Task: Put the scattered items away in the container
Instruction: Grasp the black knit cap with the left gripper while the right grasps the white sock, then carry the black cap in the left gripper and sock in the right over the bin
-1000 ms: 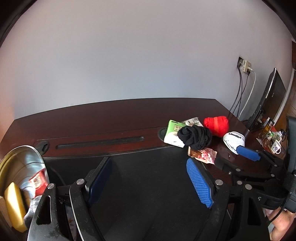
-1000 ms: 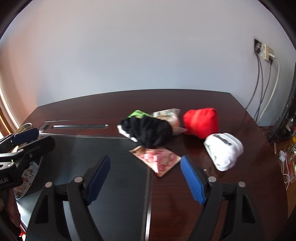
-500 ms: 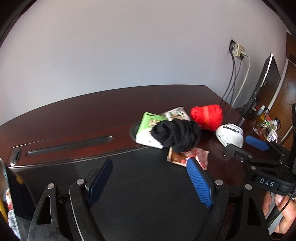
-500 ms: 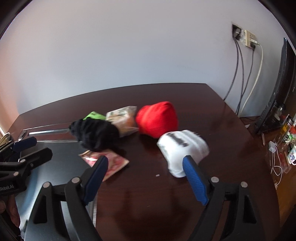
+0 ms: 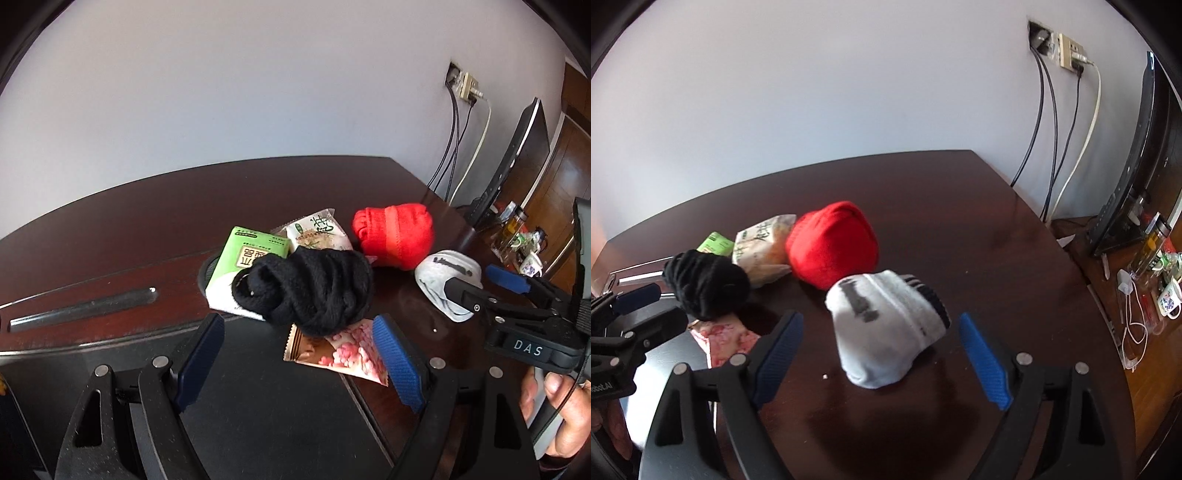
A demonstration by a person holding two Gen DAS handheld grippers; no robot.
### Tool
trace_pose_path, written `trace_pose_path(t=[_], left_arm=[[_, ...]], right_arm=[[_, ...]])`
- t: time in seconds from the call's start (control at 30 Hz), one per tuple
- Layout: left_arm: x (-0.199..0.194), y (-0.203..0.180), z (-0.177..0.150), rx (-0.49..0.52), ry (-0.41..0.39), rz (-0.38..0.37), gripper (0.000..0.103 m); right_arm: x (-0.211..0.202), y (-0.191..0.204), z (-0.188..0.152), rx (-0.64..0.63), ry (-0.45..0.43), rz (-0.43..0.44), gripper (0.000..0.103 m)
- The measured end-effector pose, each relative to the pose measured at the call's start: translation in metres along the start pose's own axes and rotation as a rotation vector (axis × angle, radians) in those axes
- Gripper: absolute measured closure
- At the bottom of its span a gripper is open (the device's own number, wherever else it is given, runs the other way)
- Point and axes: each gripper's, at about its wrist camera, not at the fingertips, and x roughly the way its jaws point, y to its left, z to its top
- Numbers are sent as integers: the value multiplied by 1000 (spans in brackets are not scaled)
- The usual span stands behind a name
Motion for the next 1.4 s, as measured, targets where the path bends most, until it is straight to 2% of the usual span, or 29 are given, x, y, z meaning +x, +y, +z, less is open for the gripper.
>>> trace_pose_path(t=[0.33, 0.4, 0.5, 0.53, 0.57, 0.6, 0.8, 1.4], left_arm=[[21, -6, 3, 11, 27, -9, 19], [22, -6, 3, 6, 26, -14, 19], [22, -6, 2, 11, 15, -11, 19], [22, -6, 2, 15, 13, -12, 20], [21, -6, 2, 19, 11, -14, 33], [21, -6, 2, 23, 9, -17, 37], [15, -6, 0, 43, -7, -34, 44], [-34, 9, -7, 26, -80, -31, 45]], right_arm=[[13, -5, 0, -1, 21, 1, 16], [15, -5, 0, -6, 32, 2, 18], [20, -4, -2, -15, 59, 8, 32], [22, -4, -3, -18, 66, 7, 36], [22, -4, -3, -15, 66, 11, 37], [22, -5, -4, -13, 65, 15, 38], [19, -2, -6, -21, 58, 24, 45], [-12, 12, -7, -7, -2, 47, 46]])
